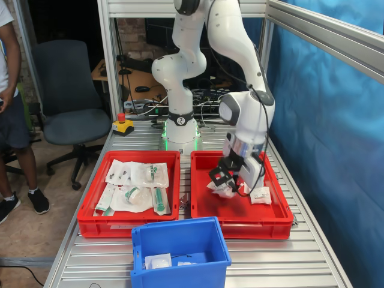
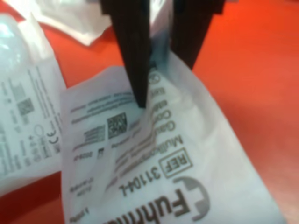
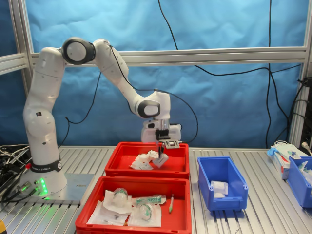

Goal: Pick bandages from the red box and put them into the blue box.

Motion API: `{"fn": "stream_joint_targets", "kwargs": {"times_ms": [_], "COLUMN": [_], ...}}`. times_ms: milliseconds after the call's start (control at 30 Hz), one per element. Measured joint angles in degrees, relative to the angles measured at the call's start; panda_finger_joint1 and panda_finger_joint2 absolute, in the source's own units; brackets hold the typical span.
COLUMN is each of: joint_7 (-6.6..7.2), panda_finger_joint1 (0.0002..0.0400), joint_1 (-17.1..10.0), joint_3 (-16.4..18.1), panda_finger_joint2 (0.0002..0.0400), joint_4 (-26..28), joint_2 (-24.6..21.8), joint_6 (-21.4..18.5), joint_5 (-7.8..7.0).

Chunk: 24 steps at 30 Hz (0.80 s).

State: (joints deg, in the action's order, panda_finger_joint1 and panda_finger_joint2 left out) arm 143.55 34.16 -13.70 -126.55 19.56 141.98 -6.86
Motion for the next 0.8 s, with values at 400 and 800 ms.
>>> {"fn": "stream_joint_targets", "kwargs": {"times_ms": [400, 800], "joint_7": [-0.77, -3.47], "panda_finger_joint1": [0.0026, 0.0026], "joint_1": [0.2, 0.2], "joint_3": [-6.2, -13.6], "panda_finger_joint2": [0.0026, 0.0026], "joint_4": [0.0, 3.3], "joint_2": [-11.3, -19.5], "joint_6": [-3.4, -8.2], "joint_5": [0.0, 0.0]}}
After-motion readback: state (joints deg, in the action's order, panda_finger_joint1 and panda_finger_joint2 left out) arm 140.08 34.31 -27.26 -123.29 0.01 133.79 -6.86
